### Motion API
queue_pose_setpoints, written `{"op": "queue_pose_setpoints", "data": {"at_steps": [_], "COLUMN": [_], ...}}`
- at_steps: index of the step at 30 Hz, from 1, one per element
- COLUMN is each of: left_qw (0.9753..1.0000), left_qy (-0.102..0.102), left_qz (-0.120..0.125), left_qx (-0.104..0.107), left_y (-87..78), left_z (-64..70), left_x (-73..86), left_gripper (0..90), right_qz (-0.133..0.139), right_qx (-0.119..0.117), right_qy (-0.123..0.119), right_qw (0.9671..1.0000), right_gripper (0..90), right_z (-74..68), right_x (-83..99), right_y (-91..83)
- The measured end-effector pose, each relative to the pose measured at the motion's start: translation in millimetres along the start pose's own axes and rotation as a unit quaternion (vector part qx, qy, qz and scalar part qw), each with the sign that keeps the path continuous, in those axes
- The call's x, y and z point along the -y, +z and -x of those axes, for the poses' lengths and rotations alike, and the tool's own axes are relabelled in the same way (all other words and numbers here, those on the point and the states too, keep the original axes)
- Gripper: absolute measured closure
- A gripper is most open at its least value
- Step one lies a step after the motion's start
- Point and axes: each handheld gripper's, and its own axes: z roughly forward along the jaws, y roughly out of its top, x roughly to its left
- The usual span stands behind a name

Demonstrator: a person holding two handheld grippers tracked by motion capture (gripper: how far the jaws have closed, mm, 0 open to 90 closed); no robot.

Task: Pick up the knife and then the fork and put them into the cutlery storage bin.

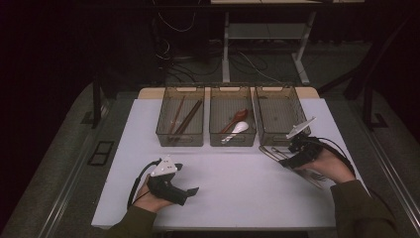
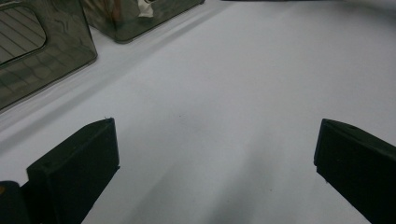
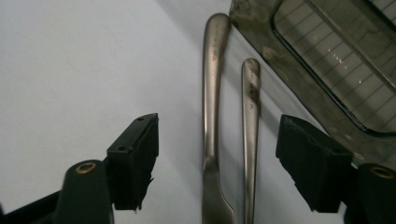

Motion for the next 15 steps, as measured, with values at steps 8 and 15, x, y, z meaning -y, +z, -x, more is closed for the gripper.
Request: {"op": "queue_pose_setpoints", "data": {"at_steps": [8,15], "left_qw": [1.0000,1.0000], "left_qy": [0.002,0.003], "left_qz": [-0.001,0.000], "left_qx": [0.003,0.005], "left_y": [0.1,-0.1], "left_z": [0.4,0.7], "left_x": [0.1,0.4], "left_gripper": [0.0,0.0], "right_qz": [-0.056,-0.090], "right_qx": [-0.006,-0.017], "right_qy": [-0.006,-0.021], "right_qw": [0.9984,0.9956], "right_gripper": [45.9,56.6], "right_z": [2.3,5.2], "right_x": [-7.7,-15.9], "right_y": [8.2,16.9]}}
